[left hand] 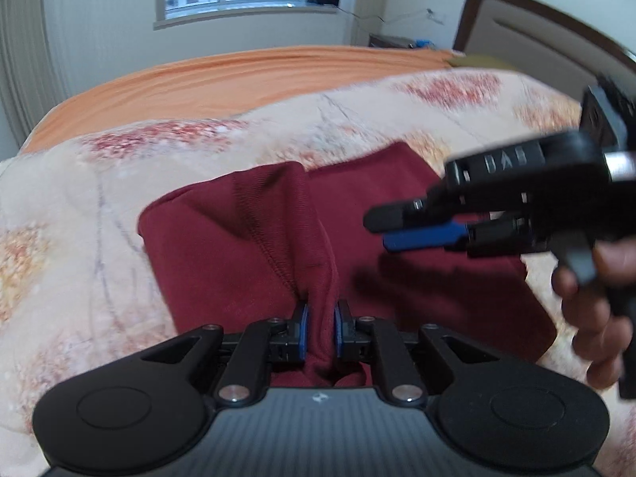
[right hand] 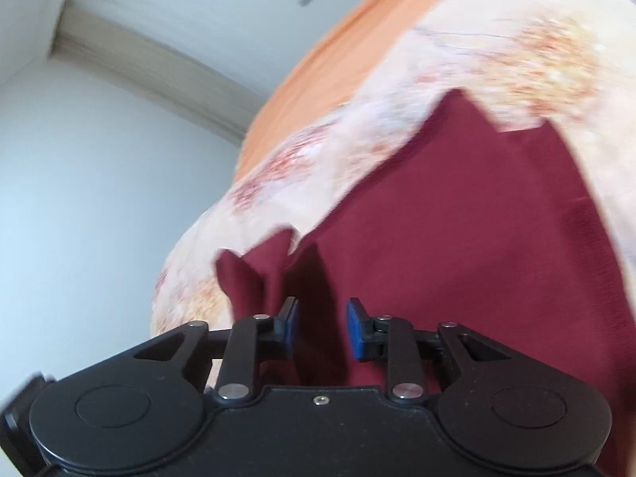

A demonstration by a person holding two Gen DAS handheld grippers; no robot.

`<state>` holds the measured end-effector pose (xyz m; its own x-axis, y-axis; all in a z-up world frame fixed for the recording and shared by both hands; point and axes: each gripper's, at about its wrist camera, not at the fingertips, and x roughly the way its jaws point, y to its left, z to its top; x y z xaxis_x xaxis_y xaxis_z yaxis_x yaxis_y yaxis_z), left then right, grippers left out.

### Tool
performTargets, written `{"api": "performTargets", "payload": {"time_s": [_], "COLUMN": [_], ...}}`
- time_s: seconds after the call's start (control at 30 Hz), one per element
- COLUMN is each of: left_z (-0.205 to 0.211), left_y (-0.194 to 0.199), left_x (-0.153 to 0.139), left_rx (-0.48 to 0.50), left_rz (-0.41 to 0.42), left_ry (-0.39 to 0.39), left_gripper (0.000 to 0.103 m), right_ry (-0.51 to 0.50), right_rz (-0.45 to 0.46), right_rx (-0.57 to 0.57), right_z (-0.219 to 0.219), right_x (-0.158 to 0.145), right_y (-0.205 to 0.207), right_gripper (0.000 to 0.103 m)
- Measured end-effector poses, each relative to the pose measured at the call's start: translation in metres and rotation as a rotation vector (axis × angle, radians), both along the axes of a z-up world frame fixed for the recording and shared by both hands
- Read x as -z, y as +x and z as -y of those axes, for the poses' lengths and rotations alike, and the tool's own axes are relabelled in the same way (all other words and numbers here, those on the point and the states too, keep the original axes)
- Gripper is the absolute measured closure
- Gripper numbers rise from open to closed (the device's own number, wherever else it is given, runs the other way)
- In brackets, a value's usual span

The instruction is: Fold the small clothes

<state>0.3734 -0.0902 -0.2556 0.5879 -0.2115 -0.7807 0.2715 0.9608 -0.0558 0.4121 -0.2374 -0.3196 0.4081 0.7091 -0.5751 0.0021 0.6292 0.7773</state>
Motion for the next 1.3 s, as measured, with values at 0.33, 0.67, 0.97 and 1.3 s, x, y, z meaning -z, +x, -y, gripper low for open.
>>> {"api": "performTargets", "payload": {"time_s": [0.33,0.67,0.97,1.3], "left_z": [-0.005,-0.023,-0.057,-0.066], "left_y": [-0.014,-0.042,-0.107,-0.143], "left_x": [0.002,-0.02,-0.036,-0.044], "left_rx": [-0.015,-0.039,-0.043,-0.147], "left_rz": [0.011,0.084,0.105,0.117], "left_ry": [0.0,0.002,-0.038,-0.047], "left_gripper": [0.09,0.084,0.062,0.038], "right_ry": [0.146,0.124,0.113,0.075], "right_rz": [-0.026,0.008,-0.034,-0.031], "right_rx": [-0.139,-0.24,-0.198,-0.218], "right_z": [-0.032,-0.06,-0.057,-0.061], "right_x": [0.016,0.015,0.018,0.013], "right_y": [0.034,0.048,0.048,0.051], "right_gripper": [0.04,0.093,0.093,0.092]}}
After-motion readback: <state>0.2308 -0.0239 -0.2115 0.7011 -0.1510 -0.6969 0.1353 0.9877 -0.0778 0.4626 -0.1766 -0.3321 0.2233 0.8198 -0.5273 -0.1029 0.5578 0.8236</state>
